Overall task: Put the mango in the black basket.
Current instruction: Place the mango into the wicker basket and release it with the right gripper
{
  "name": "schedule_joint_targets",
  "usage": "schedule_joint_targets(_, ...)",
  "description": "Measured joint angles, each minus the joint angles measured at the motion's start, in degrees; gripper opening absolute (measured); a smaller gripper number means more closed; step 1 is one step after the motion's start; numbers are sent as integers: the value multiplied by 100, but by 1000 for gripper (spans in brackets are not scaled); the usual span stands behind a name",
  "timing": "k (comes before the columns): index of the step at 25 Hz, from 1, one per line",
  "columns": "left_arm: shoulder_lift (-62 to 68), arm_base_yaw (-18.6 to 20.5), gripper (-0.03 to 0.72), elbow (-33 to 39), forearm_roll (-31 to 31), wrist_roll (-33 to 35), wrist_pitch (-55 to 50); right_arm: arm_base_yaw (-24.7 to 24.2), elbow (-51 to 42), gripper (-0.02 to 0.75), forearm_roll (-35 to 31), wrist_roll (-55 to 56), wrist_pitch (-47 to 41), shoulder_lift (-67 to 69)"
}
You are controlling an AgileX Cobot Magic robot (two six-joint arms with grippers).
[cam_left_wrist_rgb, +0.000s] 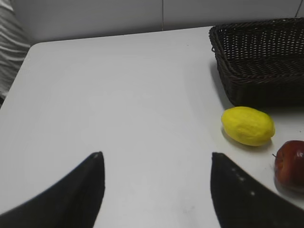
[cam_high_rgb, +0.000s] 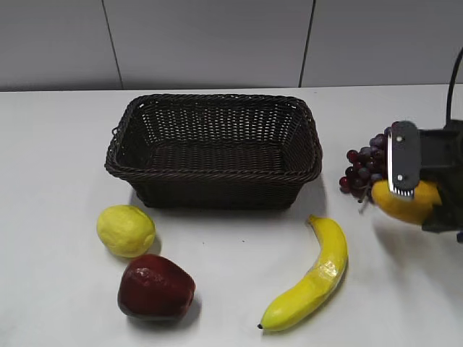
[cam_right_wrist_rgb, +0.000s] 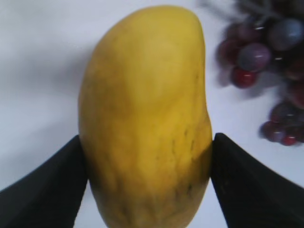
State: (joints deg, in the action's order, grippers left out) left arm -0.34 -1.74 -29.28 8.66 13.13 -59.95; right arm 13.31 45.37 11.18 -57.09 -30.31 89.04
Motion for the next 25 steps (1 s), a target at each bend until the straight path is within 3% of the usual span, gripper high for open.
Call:
schedule_joint_targets(6,0,0,527,0,0,0,0,108,1356,575,-350,0,-23,329)
schedule_joint_targets(15,0,0,527,0,0,0,0,1267,3613,575,-518,0,-336,1941)
schedule_joint_targets(20,0,0,527,0,0,0,0,1698,4334,575,-1118,0,-325,2788)
schedule_joint_targets(25,0,0,527,0,0,0,0,1811,4486,574,-1998,0,-198,3073)
